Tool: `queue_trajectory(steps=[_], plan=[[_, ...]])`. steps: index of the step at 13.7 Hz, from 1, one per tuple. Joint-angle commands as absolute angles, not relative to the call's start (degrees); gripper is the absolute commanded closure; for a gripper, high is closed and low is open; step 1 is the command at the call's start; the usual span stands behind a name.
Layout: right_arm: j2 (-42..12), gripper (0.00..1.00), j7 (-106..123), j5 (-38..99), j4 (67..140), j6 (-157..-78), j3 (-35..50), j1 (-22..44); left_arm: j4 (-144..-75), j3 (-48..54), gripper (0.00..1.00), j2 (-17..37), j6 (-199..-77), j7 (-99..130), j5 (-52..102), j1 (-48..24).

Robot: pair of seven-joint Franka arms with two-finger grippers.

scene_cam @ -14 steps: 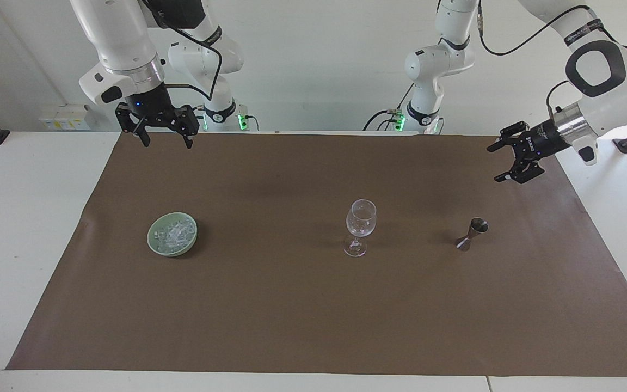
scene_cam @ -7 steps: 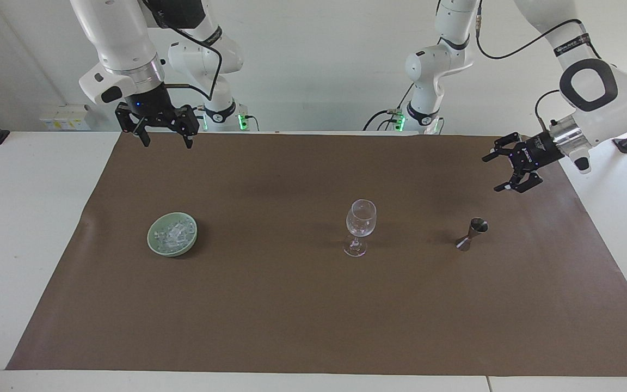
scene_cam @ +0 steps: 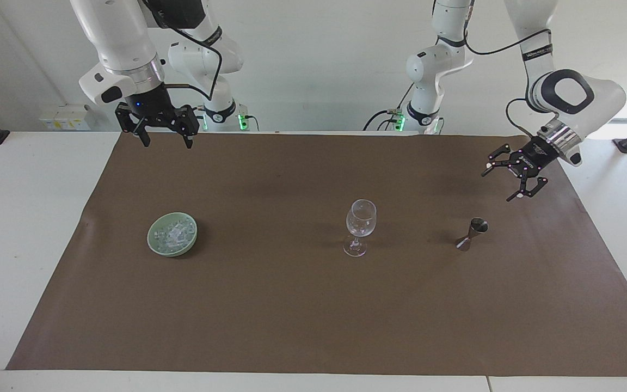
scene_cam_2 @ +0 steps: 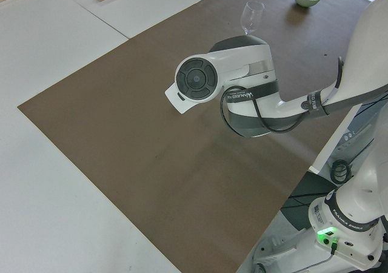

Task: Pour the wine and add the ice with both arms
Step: 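Open the left gripper and move it toward the silver jigger, then lower the open left gripper around the silver jigger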

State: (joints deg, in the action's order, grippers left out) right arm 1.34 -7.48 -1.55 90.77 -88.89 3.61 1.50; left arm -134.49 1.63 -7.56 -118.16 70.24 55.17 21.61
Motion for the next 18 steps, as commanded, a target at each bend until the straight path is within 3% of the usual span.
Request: queue_trajectory(steps=[1, 10, 18], plan=[[2.0, 0.00, -6.2, -1.5, 91.4, -88.5, 3.8, 1.2, -138.9, 2.2, 0.00, -9.4, -123.9, 70.7, 61.0, 21.6], [2.0, 0.00, -6.2, -1.5, 91.4, -88.5, 3.8, 1.2, -144.0, 2.4, 0.00, -7.9, -136.3, 60.9, 81.5, 17.2], [2.0, 0.00, -6.2, -1.5, 91.4, -88.5, 3.8, 1.2, -144.8, 2.4, 0.00, -3.0, -140.0, 47.8, 99.1, 13.0]])
